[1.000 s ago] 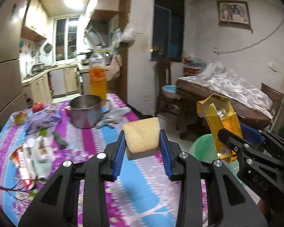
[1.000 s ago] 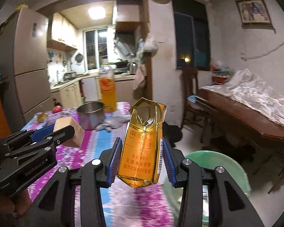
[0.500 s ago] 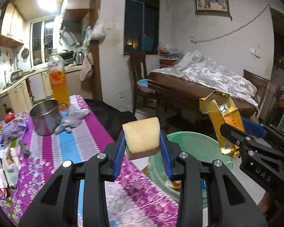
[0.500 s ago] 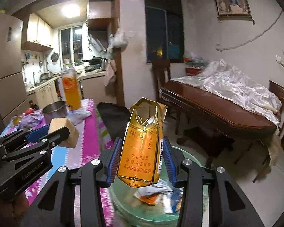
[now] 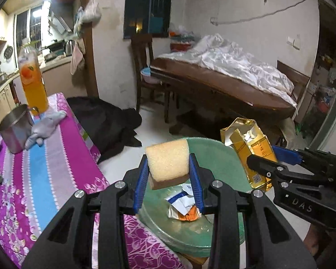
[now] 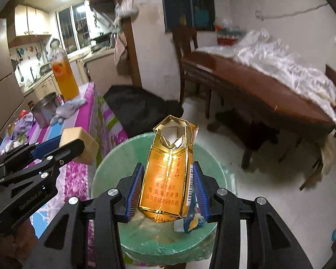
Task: Collect trash
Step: 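Carry the sponge and gold packet over the green bin with both tools, then open both tools to drop the sponge and gold packet into the bin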
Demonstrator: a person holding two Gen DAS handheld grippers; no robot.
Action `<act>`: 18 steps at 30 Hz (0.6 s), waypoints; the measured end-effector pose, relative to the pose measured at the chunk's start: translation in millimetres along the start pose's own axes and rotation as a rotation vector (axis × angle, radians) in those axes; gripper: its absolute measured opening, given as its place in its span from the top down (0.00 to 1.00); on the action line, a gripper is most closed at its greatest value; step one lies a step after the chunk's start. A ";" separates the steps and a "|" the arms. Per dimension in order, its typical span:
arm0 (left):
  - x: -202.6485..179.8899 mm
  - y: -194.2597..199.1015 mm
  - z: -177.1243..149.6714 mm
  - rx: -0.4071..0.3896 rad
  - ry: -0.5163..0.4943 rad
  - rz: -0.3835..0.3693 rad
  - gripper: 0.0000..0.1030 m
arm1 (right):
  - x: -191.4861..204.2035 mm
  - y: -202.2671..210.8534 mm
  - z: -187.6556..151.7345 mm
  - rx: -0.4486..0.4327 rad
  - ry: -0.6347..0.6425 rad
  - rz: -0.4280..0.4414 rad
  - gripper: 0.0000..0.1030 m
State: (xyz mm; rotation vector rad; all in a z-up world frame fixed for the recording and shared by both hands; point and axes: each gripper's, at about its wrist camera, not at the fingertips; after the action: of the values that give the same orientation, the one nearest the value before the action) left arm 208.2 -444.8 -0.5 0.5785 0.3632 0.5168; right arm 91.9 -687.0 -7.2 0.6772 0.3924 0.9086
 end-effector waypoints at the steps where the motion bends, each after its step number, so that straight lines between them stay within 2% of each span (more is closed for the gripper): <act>1: 0.1 -4.3 -0.1 0.009 0.004 0.000 0.67 | 1.4 -4.8 -2.1 0.016 0.004 0.001 0.57; 8: 10.1 -25.9 -7.6 0.072 0.033 0.016 0.67 | 1.4 -35.4 -7.0 0.117 0.033 0.014 0.56; 18: 20.0 -31.0 -7.9 0.087 0.049 0.035 0.67 | -13.5 -41.5 -5.1 0.143 0.044 -0.004 0.58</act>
State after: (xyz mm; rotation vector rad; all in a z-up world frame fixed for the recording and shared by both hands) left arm 231.9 -452.6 -28.8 0.6581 0.4247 0.5517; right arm 105.8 -714.1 -38.8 0.7882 0.5014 0.8983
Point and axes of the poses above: each gripper's, at about its wrist camera, not at the fingertips, and y roughly against the way its jaws point, x to its left, z to its top, and after that the axes turned 12 degrees about -z, right-handed
